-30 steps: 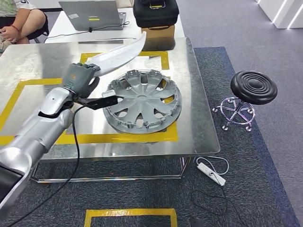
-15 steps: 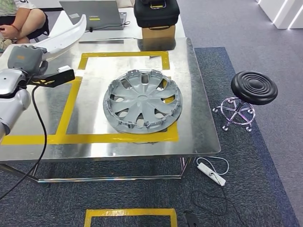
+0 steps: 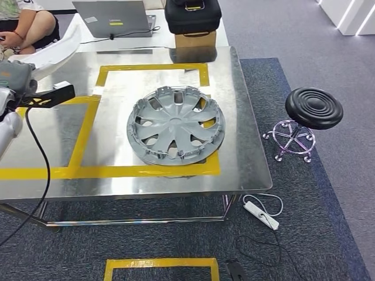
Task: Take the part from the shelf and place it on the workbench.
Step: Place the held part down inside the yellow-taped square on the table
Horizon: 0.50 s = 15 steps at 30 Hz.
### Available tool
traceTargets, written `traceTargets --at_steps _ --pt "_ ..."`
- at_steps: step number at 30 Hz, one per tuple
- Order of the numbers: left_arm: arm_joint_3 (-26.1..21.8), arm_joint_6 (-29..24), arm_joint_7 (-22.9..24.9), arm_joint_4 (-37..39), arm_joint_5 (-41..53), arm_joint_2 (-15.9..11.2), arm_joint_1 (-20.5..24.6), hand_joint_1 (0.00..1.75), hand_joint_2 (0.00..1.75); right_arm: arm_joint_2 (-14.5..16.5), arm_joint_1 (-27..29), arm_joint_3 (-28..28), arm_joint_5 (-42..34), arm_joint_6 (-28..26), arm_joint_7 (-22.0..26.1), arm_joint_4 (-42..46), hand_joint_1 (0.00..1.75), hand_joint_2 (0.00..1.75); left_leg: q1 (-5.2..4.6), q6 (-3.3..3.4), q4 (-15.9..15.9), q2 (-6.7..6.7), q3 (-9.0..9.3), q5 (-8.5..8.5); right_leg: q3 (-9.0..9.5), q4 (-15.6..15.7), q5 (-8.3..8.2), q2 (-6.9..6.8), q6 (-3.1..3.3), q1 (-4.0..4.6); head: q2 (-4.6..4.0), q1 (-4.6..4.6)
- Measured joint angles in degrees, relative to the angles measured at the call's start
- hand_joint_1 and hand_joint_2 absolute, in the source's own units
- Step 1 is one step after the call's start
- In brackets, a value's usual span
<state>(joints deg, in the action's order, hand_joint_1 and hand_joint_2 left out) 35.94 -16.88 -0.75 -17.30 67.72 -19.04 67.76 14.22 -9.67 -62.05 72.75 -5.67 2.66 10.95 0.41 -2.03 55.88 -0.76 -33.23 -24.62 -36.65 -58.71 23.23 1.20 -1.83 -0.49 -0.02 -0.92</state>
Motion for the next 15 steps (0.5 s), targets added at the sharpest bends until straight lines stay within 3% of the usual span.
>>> traceTargets --at_steps 15 --pt "-2.1 -0.5 3.2 2.4 0.5 -7.2 -3.8 1.75 1.75 0.2 0.0 0.4 0.3 0.1 -0.1 0.0 0.0 1.75 0.0 0.0 0.0 0.0 -0.01 0.0 0.0 0.0 0.01 -0.01 0.01 0.0 0.0 0.01"
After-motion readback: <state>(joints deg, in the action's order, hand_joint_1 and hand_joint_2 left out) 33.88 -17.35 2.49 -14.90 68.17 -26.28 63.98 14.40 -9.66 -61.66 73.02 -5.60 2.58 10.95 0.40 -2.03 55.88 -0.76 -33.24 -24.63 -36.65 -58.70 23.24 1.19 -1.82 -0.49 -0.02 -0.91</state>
